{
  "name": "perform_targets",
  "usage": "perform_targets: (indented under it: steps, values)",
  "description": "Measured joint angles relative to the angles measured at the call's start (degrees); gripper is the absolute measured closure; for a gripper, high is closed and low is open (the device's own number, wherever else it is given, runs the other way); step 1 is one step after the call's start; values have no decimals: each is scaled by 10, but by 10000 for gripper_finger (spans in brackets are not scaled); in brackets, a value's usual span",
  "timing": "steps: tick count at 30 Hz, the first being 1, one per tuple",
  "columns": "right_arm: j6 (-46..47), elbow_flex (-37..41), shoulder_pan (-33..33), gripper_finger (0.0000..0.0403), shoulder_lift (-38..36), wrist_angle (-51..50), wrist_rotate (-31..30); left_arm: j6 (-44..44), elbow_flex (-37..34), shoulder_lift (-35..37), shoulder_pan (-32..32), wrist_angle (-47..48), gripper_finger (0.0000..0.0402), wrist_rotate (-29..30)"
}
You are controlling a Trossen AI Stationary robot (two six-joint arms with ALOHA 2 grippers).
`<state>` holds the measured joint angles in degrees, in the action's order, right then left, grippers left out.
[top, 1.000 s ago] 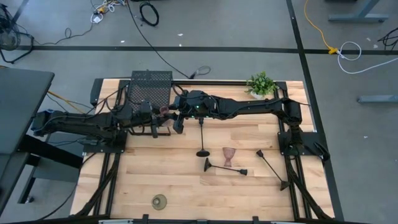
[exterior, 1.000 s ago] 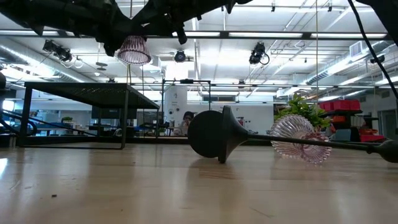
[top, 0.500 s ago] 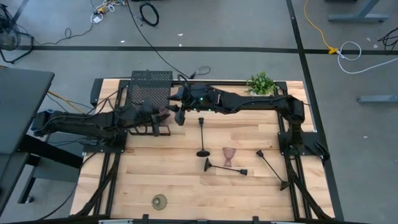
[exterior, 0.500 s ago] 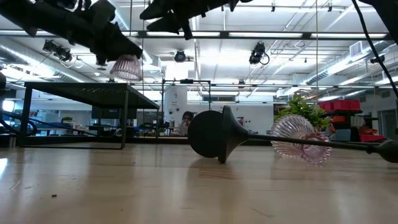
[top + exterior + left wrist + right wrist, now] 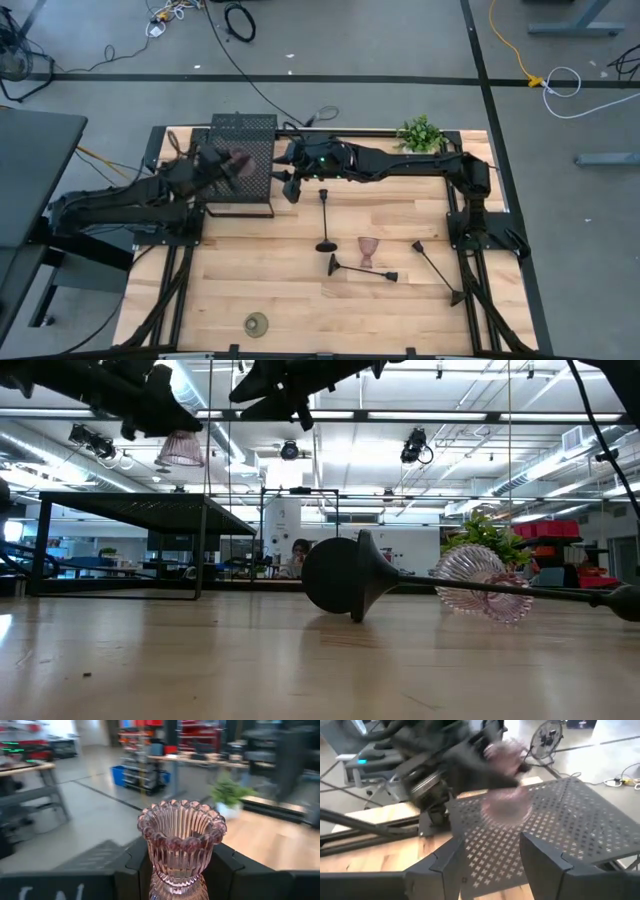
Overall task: Pick & Place candle stick holders
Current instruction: Put the top pink candle holder on the shelf
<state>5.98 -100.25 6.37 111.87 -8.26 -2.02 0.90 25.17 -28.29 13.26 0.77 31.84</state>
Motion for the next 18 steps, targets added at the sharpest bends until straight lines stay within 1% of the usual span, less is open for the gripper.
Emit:
perform_targets:
  steps: [5, 7, 10, 13, 16, 18]
  values:
    - [-7, 0, -12, 216, 1, -4, 0, -6, 0, 27, 81, 30, 270, 1]
    - [-9, 0, -17, 216, 1, -4, 0, -14, 0, 28, 120, 34, 270, -11]
    - [-11, 0, -24, 216, 1, -4, 0, -16, 0, 26, 184, 36, 270, -44]
    - [-21, 0, -32, 216, 2, -8, 0, -15, 0, 20, 251, 36, 270, -99]
    - [-25, 0, -37, 216, 2, -8, 0, -15, 0, 9, 313, 36, 270, -135]
    - [-32, 0, -41, 216, 2, -9, 0, -8, 0, -2, 352, 34, 270, -171]
